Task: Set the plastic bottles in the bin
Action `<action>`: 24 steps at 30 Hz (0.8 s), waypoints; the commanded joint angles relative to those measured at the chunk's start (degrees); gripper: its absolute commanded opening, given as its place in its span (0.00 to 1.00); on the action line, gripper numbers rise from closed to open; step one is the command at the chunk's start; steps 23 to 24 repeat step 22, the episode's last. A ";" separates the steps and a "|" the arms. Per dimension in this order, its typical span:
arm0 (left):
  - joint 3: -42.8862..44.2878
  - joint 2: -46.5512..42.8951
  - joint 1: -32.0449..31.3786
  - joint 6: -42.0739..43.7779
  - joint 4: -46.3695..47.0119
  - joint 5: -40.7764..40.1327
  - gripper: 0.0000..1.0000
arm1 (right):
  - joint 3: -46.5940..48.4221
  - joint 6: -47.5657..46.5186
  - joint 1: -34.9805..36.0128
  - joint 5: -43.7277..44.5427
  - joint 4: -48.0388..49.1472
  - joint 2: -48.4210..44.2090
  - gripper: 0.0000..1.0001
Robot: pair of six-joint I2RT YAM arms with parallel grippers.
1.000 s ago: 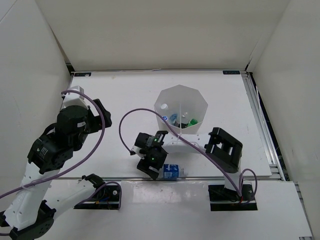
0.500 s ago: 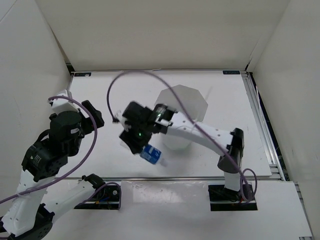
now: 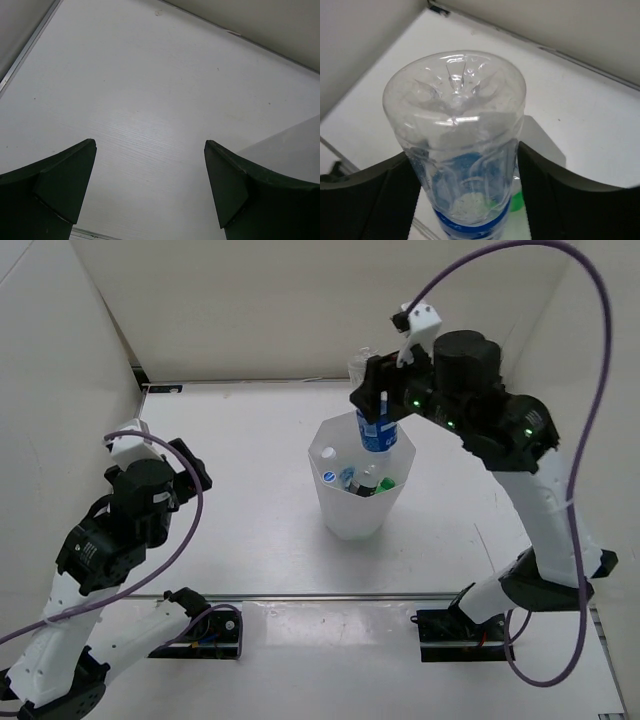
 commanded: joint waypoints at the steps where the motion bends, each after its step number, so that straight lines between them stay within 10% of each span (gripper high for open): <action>1: 1.18 1.41 0.11 1.47 1.20 0.08 1.00 | -4.27 -0.74 -2.38 0.17 0.41 4.99 0.78; 2: 1.80 2.02 0.11 1.99 1.20 0.08 1.00 | -4.80 0.57 -3.17 0.17 0.42 4.99 0.99; 8: 3.03 2.55 0.11 2.62 1.20 0.69 1.00 | -4.27 6.03 -9.74 2.38 -3.70 3.15 0.99; 18: -6.97 0.79 0.11 -5.81 -3.28 -6.58 1.00 | -22.89 12.36 -37.61 -25.48 -8.55 -6.76 0.99; 24: -11.73 1.84 0.11 -14.06 -8.72 -16.69 1.00 | -27.13 13.32 -41.67 -22.61 -8.81 -9.25 0.99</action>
